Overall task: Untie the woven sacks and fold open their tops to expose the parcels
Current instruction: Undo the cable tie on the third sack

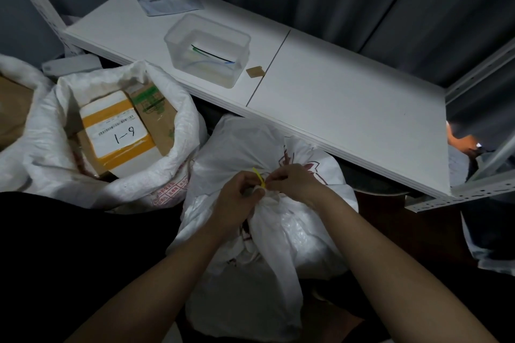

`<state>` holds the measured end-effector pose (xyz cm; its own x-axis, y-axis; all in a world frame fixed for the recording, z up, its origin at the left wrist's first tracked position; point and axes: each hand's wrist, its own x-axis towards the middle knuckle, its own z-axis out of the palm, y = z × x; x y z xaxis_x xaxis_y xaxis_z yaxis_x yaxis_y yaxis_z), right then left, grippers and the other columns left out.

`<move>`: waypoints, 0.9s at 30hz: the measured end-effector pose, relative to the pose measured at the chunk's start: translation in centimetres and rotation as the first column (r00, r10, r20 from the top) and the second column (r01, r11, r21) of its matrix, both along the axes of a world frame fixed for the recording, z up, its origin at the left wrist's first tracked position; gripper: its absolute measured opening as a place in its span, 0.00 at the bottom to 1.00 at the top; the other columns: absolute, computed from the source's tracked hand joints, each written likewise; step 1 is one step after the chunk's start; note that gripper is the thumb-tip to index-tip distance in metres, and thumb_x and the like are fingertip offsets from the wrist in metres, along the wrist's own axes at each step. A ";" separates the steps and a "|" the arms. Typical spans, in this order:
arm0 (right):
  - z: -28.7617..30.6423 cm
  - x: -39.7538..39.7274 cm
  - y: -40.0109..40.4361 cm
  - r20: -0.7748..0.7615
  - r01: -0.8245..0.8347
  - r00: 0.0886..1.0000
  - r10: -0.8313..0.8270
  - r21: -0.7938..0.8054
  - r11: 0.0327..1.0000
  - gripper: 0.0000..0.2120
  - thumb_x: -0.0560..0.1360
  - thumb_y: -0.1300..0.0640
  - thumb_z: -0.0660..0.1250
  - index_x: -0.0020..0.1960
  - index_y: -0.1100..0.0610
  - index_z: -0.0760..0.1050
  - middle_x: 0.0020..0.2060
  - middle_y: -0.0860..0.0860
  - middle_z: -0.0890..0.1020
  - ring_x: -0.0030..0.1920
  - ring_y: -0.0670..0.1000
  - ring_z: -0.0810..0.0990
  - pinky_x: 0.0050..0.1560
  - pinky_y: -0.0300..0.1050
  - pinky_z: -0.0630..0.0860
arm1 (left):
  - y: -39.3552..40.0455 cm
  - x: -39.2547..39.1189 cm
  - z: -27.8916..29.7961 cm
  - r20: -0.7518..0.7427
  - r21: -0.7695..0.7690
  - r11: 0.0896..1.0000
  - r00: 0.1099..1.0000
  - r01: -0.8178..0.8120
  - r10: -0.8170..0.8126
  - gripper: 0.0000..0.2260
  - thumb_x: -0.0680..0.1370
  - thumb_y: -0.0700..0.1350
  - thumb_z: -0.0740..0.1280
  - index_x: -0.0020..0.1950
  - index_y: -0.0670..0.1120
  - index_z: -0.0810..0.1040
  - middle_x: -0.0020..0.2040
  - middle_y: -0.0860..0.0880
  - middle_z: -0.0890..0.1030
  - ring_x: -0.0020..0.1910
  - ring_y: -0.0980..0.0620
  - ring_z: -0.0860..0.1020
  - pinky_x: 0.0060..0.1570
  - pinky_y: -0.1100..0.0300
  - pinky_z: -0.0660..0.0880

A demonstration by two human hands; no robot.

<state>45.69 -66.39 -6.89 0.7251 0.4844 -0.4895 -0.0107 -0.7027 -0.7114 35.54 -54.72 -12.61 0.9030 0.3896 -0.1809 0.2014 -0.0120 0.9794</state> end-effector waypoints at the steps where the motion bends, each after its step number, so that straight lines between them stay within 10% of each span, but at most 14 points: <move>1: 0.1 -0.1 0.1 -0.008 0.016 1.000 -0.016 -0.005 1.000 0.06 0.72 0.64 0.71 0.49 0.63 0.83 0.31 0.46 0.78 0.31 0.40 0.74 0.29 0.24 0.67 | 0.0 -0.1 0.0 0.001 0.004 1.000 1.000 0.000 0.000 0.11 0.72 0.35 0.71 0.45 0.50 0.77 0.45 0.50 0.82 0.46 0.57 0.80 0.49 0.65 0.75; 12: 0.0 -0.2 0.9 -0.114 0.090 0.989 -0.095 -0.050 0.995 0.04 0.71 0.66 0.69 0.45 0.65 0.81 0.27 0.51 0.74 0.23 0.41 0.68 0.23 0.32 0.63 | -0.4 -0.1 -0.6 0.143 0.428 0.900 0.990 -0.077 0.016 0.03 0.75 0.40 0.68 0.47 0.43 0.80 0.44 0.52 0.77 0.43 0.66 0.74 0.44 0.77 0.68; 27: -0.1 0.5 -0.3 -0.205 0.086 0.976 -0.076 0.041 0.995 0.03 0.72 0.65 0.70 0.45 0.60 0.81 0.38 0.53 0.80 0.36 0.45 0.76 0.35 0.31 0.72 | -0.6 0.1 -0.7 0.137 0.499 0.866 0.990 -0.034 -0.040 0.04 0.75 0.44 0.66 0.46 0.45 0.79 0.44 0.53 0.76 0.41 0.59 0.75 0.40 0.69 0.71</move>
<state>46.23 -66.65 -7.01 0.6508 0.4553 -0.6076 -0.2138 -0.6580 -0.7221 35.67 -55.31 -13.31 0.9056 0.3916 0.1630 0.0643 -0.5066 0.8598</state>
